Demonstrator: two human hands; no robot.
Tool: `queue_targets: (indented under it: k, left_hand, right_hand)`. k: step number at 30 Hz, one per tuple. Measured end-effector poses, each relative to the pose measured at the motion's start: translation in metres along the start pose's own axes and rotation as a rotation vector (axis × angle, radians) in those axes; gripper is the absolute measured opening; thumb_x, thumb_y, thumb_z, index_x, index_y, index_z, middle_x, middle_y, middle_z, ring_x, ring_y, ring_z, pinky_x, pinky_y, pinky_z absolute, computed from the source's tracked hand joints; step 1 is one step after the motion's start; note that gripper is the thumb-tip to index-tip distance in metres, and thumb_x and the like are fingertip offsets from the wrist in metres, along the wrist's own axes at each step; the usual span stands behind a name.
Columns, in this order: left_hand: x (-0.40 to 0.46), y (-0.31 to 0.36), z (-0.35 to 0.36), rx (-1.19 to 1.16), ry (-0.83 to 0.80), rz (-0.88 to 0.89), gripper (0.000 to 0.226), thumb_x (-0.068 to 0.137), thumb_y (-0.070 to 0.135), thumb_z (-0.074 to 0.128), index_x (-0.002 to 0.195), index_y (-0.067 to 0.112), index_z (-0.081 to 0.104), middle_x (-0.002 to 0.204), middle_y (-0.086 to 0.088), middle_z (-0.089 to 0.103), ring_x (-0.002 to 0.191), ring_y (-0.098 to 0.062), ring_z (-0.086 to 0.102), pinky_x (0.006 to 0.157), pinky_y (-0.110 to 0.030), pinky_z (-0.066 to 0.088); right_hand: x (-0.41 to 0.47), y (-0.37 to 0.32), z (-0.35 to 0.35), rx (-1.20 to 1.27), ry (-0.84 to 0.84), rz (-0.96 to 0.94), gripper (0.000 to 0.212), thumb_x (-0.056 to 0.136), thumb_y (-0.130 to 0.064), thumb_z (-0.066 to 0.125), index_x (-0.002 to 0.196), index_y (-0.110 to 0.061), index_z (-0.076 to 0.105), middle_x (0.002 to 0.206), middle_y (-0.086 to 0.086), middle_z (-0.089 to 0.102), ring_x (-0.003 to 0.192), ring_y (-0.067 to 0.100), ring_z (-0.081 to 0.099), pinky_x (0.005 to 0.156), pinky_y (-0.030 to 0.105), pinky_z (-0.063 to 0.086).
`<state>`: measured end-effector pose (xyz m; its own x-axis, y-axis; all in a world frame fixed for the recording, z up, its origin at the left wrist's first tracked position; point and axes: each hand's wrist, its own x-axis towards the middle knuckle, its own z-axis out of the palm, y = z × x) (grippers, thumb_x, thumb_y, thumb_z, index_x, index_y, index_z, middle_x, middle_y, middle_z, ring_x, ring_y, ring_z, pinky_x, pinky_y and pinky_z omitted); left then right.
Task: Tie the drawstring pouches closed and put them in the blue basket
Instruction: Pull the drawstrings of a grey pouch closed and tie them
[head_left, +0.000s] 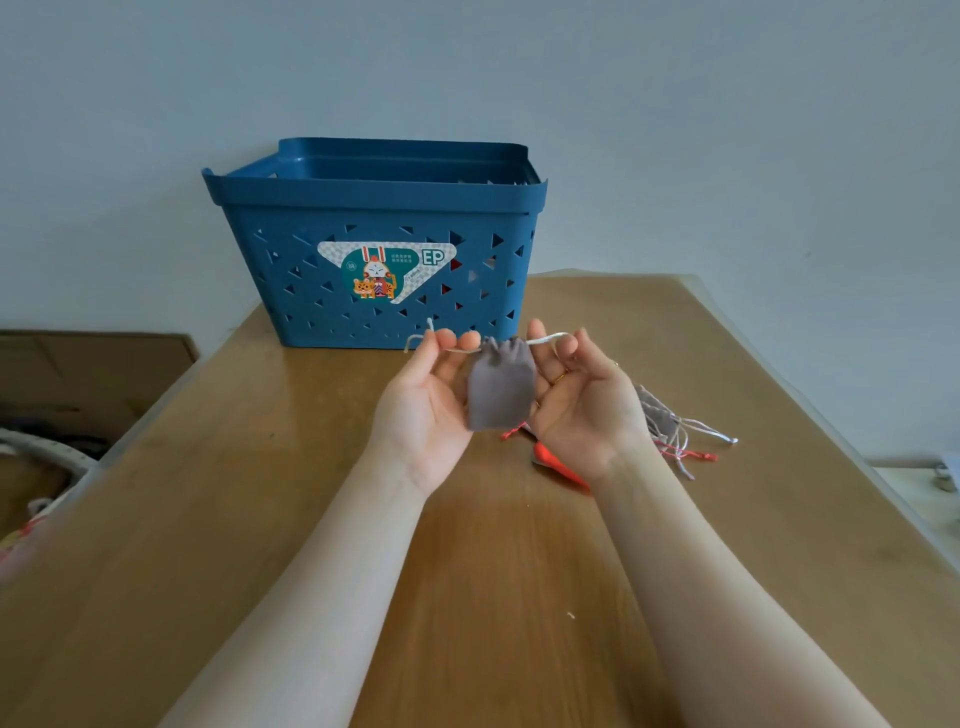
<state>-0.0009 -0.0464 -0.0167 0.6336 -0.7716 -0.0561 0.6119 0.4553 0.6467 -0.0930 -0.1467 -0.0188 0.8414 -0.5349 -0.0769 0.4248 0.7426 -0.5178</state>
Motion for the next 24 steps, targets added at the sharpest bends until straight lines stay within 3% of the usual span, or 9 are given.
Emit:
queue_targets:
  k: [2, 4, 6, 8, 11, 15, 18, 21, 24]
  left_hand:
    - [0.000, 0.000, -0.002, 0.090, 0.014, -0.007, 0.029, 0.100, 0.029, 0.038, 0.076, 0.019, 0.052, 0.072, 0.004, 0.064, 0.075, -0.014, 0.062, 0.077, -0.032, 0.047]
    - [0.001, 0.002, -0.006, 0.184, 0.031, -0.017, 0.027, 0.100, 0.026, 0.040, 0.077, 0.017, 0.052, 0.072, 0.003, 0.063, 0.073, -0.015, 0.060, 0.076, -0.031, 0.045]
    - [0.000, 0.004, -0.007, 0.269, 0.066, -0.033, 0.026, 0.099, 0.024, 0.041, 0.077, 0.016, 0.053, 0.070, 0.003, 0.062, 0.072, -0.014, 0.056, 0.072, -0.027, 0.043]
    - [0.000, 0.003, -0.004, 0.308, 0.094, -0.050, 0.028, 0.100, 0.024, 0.041, 0.074, 0.017, 0.051, 0.065, 0.005, 0.059, 0.068, -0.011, 0.051, 0.065, -0.023, 0.037]
    - [-0.001, 0.000, 0.003, 0.269, 0.149, -0.053, 0.031, 0.099, 0.022, 0.040, 0.070, 0.019, 0.048, 0.060, 0.006, 0.055, 0.067, -0.012, 0.050, 0.062, -0.024, 0.033]
    - [-0.005, -0.005, 0.010, 0.245, 0.185, -0.003, 0.031, 0.098, 0.020, 0.039, 0.067, 0.017, 0.045, 0.056, 0.005, 0.052, 0.078, -0.015, 0.062, 0.072, -0.028, 0.039]
    - [-0.006, -0.005, 0.012, 0.220, 0.097, 0.011, 0.033, 0.098, 0.019, 0.039, 0.066, 0.016, 0.042, 0.053, 0.004, 0.044, 0.059, -0.012, 0.059, 0.059, -0.024, 0.036]
    - [-0.006, -0.004, 0.008, 0.530, 0.055, 0.057, 0.034, 0.095, 0.014, 0.039, 0.061, 0.015, 0.038, 0.050, 0.004, 0.036, 0.049, -0.013, 0.045, 0.048, -0.023, 0.029]
    - [-0.007, -0.006, 0.007, 0.898, 0.021, 0.171, 0.034, 0.092, 0.008, 0.036, 0.059, 0.015, 0.032, 0.048, 0.005, 0.030, 0.048, -0.012, 0.035, 0.047, -0.023, 0.025]
  right_hand:
    - [0.001, -0.003, -0.003, -0.022, -0.018, -0.034, 0.041, 0.097, -0.032, 0.041, 0.060, -0.017, 0.051, 0.068, -0.003, 0.064, 0.086, 0.017, 0.064, 0.095, 0.029, 0.043]
    - [0.002, -0.012, -0.008, -0.068, 0.018, -0.028, 0.041, 0.098, -0.033, 0.039, 0.060, -0.018, 0.047, 0.057, -0.006, 0.053, 0.068, 0.013, 0.064, 0.069, 0.022, 0.049]
    - [0.002, -0.021, -0.012, -0.132, 0.085, 0.008, 0.038, 0.098, -0.031, 0.036, 0.063, -0.018, 0.039, 0.053, -0.005, 0.041, 0.053, 0.011, 0.057, 0.046, 0.017, 0.042]
    - [0.002, -0.026, -0.014, -0.183, 0.118, 0.026, 0.037, 0.099, -0.028, 0.035, 0.063, -0.018, 0.035, 0.053, -0.005, 0.035, 0.046, 0.010, 0.049, 0.036, 0.016, 0.026]
    - [0.004, -0.021, -0.013, -0.256, 0.155, 0.032, 0.037, 0.099, -0.028, 0.036, 0.064, -0.017, 0.036, 0.052, -0.005, 0.035, 0.042, 0.008, 0.044, 0.034, 0.016, 0.016]
    - [0.006, -0.015, -0.016, -0.379, 0.213, 0.042, 0.036, 0.099, -0.029, 0.040, 0.065, -0.016, 0.042, 0.052, -0.004, 0.044, 0.042, 0.007, 0.047, 0.031, 0.016, 0.023]
    - [0.003, -0.017, -0.012, -0.396, 0.196, 0.067, 0.037, 0.099, -0.027, 0.040, 0.064, -0.015, 0.043, 0.051, -0.002, 0.049, 0.041, 0.008, 0.051, 0.033, 0.016, 0.029]
    - [-0.001, -0.020, -0.005, -0.499, 0.136, 0.008, 0.038, 0.099, -0.025, 0.039, 0.063, -0.015, 0.043, 0.058, 0.000, 0.052, 0.047, 0.010, 0.053, 0.038, 0.017, 0.033]
    - [-0.005, -0.025, 0.002, -0.744, 0.070, -0.189, 0.042, 0.097, -0.021, 0.043, 0.056, -0.013, 0.047, 0.068, 0.003, 0.059, 0.064, 0.014, 0.054, 0.052, 0.022, 0.037]
